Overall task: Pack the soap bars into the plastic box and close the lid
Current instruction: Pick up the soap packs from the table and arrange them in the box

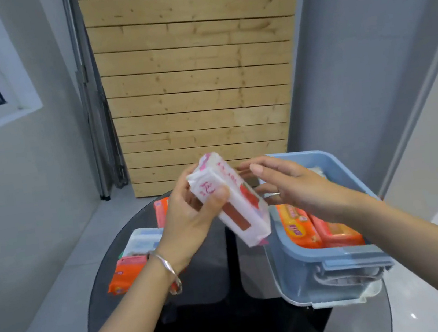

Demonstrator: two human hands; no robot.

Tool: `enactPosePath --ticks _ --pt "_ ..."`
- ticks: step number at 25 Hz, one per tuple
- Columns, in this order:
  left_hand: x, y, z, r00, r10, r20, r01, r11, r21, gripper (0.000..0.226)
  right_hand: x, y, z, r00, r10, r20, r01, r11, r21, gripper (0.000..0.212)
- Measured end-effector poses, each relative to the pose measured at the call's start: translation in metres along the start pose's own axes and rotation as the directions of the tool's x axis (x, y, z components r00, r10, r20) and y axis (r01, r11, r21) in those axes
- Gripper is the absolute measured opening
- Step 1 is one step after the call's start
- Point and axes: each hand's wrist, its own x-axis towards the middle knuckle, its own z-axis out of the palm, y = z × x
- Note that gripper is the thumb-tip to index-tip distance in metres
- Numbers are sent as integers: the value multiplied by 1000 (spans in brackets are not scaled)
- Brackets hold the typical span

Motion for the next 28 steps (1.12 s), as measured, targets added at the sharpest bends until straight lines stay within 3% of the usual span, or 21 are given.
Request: enactPosePath --ticks 1,3,7,13,16,19,22,28 --pt "9 6 14 1000 25 6 -25 1000 -19 88 -3 -4 -11 1000 9 20 -9 1000 9 41" --pt "26 11 43 998 50 31 -48 997 -56 98 -9 -8 -37 999 31 25 -32 999 38 41" --pt "50 -6 85 985 20 170 -7 997 -79 77 -17 -6 -91 990 134 55 -136 990 47 43" --pt "65 -50 87 925 -145 352 123 989 83 86 -31 24 -141 985 159 68 -152 983 -102 29" --pt "56 -69 71 917 -183 356 68 947 313 59 -34 34 -143 969 202 144 -170 964 -206 30" --pt "48 -82 69 933 -128 337 -41 891 451 51 -32 42 -135 951 216 222 -120 917 -381 32" --pt "46 -90 73 930 -63 361 -133 861 491 45 -30 52 -125 930 247 272 -93 874 -477 29" --pt "47 -97 73 934 -29 357 -156 864 479 47 -30 58 -118 912 268 310 -52 826 -561 20"
